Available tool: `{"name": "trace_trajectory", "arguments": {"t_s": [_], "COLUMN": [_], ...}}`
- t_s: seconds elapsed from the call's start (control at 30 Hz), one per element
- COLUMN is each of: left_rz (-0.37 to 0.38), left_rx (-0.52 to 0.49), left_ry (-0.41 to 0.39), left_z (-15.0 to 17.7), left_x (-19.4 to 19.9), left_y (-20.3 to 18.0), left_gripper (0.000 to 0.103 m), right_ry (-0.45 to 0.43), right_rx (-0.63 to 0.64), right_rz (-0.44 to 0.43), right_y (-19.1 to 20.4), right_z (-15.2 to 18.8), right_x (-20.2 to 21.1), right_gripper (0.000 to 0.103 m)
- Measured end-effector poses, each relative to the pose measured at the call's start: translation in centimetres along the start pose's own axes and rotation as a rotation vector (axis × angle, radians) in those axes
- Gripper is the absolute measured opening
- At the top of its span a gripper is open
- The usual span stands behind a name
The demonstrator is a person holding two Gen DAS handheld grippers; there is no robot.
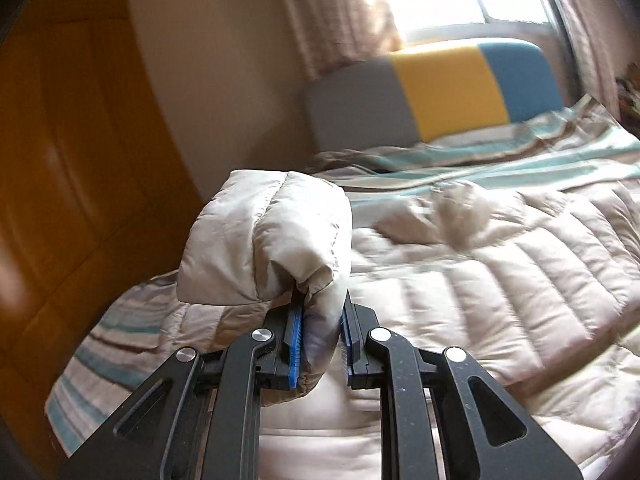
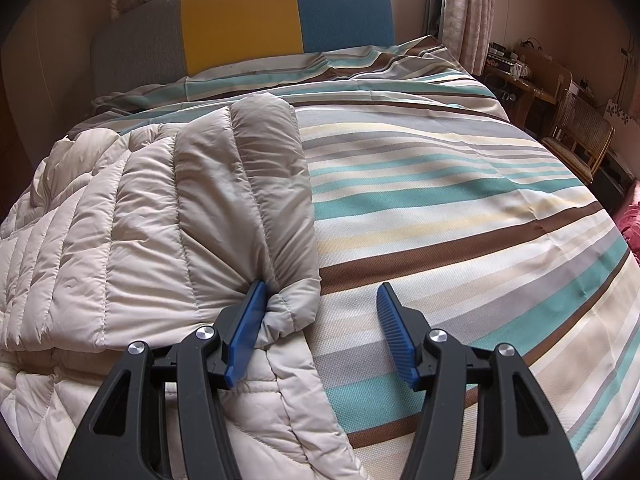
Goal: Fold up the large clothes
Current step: 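Fold the held sleeve across the jacket body with the left tool and release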
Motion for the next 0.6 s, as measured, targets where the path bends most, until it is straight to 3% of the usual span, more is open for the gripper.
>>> {"name": "trace_trajectory", "arguments": {"t_s": [0.3, 0.33, 0.4, 0.43, 0.47, 0.53, 0.6], "left_rz": [0.128, 0.141, 0.204, 0.226, 0.243, 0.27, 0.292], "left_rx": [-0.184, -0.204, -0.237, -0.249, -0.266, -0.296, -0.287], "left_ry": [0.103, 0.12, 0.126, 0.112, 0.071, 0.006, -0.01], "left_z": [1.3, 1.6, 2.0, 2.0, 1.8, 1.3, 1.0], "left_x": [-2.3, -2.6, -2.5, -2.0, -0.9, 1.0, 2.1], "left_y": [-9.3, -9.9, -11.6, -12.1, -12.6, -13.0, -12.7], "left_gripper": [0.017, 0.026, 0.055, 0.077, 0.089, 0.09, 0.09], "right_ry": [0.0, 0.001, 0.001, 0.001, 0.001, 0.001, 0.003], "right_rx": [-0.001, -0.002, -0.002, -0.003, -0.002, -0.003, -0.004], "right_rz": [-0.002, -0.002, -0.002, -0.002, -0.001, -0.001, -0.004], "right_y": [-0.1, -0.1, -0.1, -0.1, -0.1, -0.1, -0.1], "right_z": [0.0, 0.0, 0.0, 0.0, 0.0, 0.1, 0.1], "right_x": [0.0, 0.0, 0.0, 0.0, 0.0, -0.1, -0.1], "right_gripper": [0.057, 0.057, 0.057, 0.057, 0.058, 0.058, 0.058]}}
Point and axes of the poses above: each gripper's, at about its wrist camera, not at the fingertips, and x roughly against the way its jaws point, y to its left, z to its underside, the point moved 9 cm from there along -x, roughly the way its jaws point, and after that the axes turned 11 degrees about z, right-handed, at the moved point
